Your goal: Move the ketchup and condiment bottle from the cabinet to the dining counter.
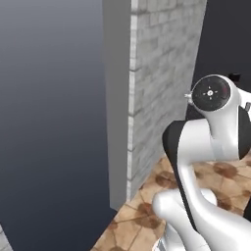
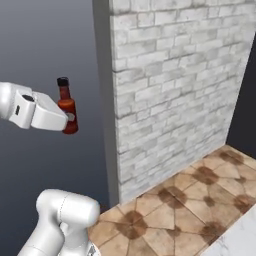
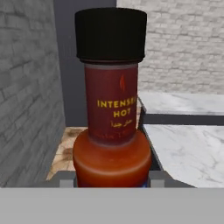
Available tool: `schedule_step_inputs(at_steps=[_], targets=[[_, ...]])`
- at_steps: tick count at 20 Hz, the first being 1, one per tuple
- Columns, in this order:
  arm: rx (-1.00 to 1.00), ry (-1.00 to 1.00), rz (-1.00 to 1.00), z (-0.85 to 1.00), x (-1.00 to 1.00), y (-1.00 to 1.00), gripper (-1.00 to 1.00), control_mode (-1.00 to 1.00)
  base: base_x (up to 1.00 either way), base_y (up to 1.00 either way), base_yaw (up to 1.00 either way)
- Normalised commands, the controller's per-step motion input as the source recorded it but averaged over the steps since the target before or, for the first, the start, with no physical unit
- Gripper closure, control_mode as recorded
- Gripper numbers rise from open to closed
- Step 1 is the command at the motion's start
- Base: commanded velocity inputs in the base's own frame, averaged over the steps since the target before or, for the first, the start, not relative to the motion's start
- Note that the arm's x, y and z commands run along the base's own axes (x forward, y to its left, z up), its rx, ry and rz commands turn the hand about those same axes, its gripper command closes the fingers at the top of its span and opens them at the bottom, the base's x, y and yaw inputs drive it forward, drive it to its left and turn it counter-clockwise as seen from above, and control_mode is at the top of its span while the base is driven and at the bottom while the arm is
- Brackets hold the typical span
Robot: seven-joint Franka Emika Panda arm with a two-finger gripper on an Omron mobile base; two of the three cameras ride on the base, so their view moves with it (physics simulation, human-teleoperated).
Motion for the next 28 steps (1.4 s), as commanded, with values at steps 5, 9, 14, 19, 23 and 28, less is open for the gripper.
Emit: schedule_step_inputs(at_steps=[5, 9, 14, 19, 23, 28], targets=[[0.0, 0.0, 0.0, 0.0, 0.0, 0.0, 1.0, 1.0, 0.52, 0.18, -0.49], [0.0, 0.0, 0.0, 0.0, 0.0, 0.0, 1.0, 1.0, 0.6, 0.15, -0.4], [0.0, 0.0, 0.0, 0.0, 0.0, 0.0, 1.0, 1.0, 0.68, 0.12, -0.31], [0.0, 0.0, 0.0, 0.0, 0.0, 0.0, 1.0, 1.0, 0.73, 0.04, -0.21], [0.0, 0.0, 0.0, 0.0, 0.0, 0.0, 1.0, 1.0, 0.68, 0.0, -0.21], [0.0, 0.0, 0.0, 0.0, 0.0, 0.0, 1.0, 1.0, 0.61, 0.0, -0.29]])
